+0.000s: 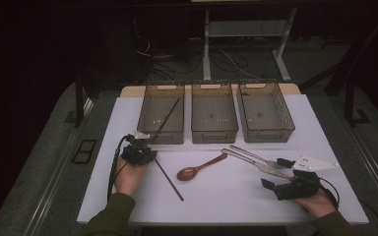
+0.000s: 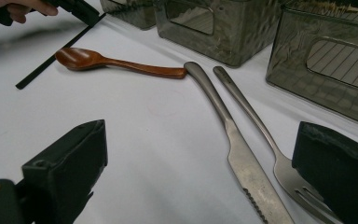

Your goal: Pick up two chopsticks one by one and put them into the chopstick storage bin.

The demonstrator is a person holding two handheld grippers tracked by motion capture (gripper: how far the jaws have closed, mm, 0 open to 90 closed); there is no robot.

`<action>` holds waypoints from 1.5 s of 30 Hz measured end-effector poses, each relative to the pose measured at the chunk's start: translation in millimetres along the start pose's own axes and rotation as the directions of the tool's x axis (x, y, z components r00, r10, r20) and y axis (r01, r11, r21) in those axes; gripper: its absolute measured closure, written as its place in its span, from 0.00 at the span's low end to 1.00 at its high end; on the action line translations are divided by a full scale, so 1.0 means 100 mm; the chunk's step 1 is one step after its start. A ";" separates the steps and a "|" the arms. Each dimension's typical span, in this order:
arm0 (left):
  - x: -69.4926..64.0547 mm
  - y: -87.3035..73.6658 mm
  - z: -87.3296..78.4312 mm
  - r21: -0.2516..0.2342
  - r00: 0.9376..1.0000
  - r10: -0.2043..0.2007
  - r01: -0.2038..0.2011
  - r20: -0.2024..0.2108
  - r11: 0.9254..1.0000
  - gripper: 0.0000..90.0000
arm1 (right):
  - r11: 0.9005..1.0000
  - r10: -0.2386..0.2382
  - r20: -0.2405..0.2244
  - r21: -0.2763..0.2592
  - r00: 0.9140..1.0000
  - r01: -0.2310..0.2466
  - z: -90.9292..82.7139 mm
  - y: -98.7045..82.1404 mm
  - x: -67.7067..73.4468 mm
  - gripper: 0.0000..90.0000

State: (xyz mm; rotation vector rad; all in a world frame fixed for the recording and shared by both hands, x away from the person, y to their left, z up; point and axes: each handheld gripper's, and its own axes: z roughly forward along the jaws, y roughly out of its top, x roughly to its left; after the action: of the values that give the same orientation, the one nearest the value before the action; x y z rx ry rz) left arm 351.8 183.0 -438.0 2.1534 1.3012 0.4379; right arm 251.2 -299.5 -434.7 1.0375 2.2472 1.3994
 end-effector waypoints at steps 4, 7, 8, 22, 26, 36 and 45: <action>0.02 -0.01 -0.01 0.004 1.000 -0.002 0.001 0.009 1.000 0.78 | 1.000 0.000 -0.001 0.001 1.000 0.000 0.00 0.00 0.00 0.03; 0.01 -0.01 -0.02 0.005 1.000 -0.001 0.001 0.012 1.000 0.81 | 1.000 -0.002 0.000 -0.001 1.000 0.002 0.00 0.00 0.00 0.03; 0.01 -0.01 -0.02 0.006 1.000 0.001 -0.001 0.012 1.000 0.81 | 1.000 -0.002 0.000 -0.001 1.000 0.002 0.00 0.00 0.00 0.03; 0.05 -0.05 -0.07 0.030 1.000 0.009 -0.009 0.016 0.999 0.90 | 1.000 -0.004 0.001 -0.001 1.000 0.004 -0.01 0.00 0.00 0.03; 0.06 -0.06 -0.09 0.035 1.000 0.010 -0.011 0.020 0.999 0.91 | 1.000 -0.004 0.001 -0.002 1.000 0.004 -0.01 0.00 0.00 0.03; 0.11 -0.11 -0.14 0.047 0.998 0.040 -0.042 0.042 0.998 0.93 | 1.000 -0.003 0.001 -0.005 1.000 0.003 -0.01 0.00 -0.01 0.03; 0.05 -0.08 -0.14 0.031 0.982 0.144 -0.149 0.122 0.988 0.95 | 1.000 -0.004 0.000 -0.004 1.000 0.004 -0.01 0.00 -0.01 0.03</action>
State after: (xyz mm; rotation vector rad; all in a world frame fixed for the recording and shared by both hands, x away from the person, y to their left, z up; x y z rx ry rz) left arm 340.9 194.1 -431.8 2.2809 1.0997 0.3384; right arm 251.4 -300.9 -434.0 1.0306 2.2443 1.4020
